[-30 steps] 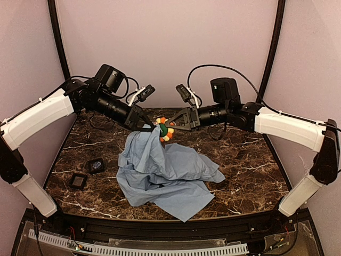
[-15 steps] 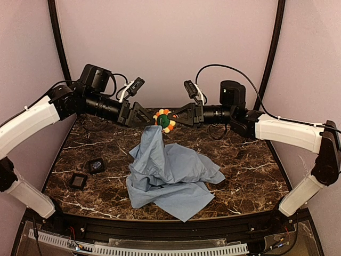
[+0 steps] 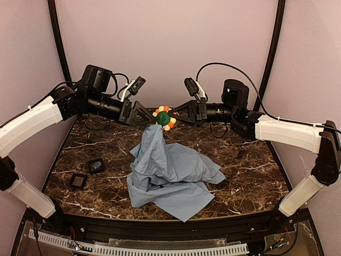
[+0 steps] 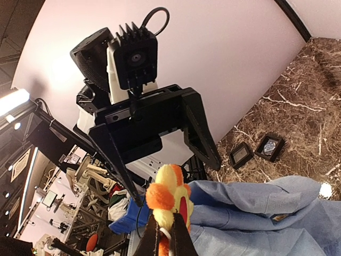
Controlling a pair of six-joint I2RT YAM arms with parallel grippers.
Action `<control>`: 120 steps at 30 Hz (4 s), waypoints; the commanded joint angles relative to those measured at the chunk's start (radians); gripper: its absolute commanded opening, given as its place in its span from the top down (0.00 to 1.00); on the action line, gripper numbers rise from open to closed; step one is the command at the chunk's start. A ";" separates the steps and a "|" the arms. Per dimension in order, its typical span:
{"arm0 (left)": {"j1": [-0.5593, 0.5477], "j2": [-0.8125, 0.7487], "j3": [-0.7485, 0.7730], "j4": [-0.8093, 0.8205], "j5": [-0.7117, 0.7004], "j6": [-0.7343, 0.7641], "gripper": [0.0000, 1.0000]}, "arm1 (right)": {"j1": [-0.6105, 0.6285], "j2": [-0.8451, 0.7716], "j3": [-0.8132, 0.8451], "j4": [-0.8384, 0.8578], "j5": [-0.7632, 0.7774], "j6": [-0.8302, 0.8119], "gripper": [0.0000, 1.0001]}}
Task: Remove the brooch from the garment
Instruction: Pass from the right arm to the left, then pass from the left arm to the right
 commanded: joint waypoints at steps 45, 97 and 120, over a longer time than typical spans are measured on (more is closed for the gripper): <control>0.046 0.015 0.040 0.189 -0.102 -0.291 0.99 | 0.072 -0.001 0.123 -0.231 0.239 -0.213 0.17; 0.052 0.012 0.046 0.106 -0.221 -0.343 0.99 | 0.188 0.176 0.341 -0.455 0.530 -0.288 0.96; 0.113 -0.026 -0.136 0.361 0.239 -0.245 0.99 | 0.021 0.126 0.167 -0.167 -0.084 -0.083 1.00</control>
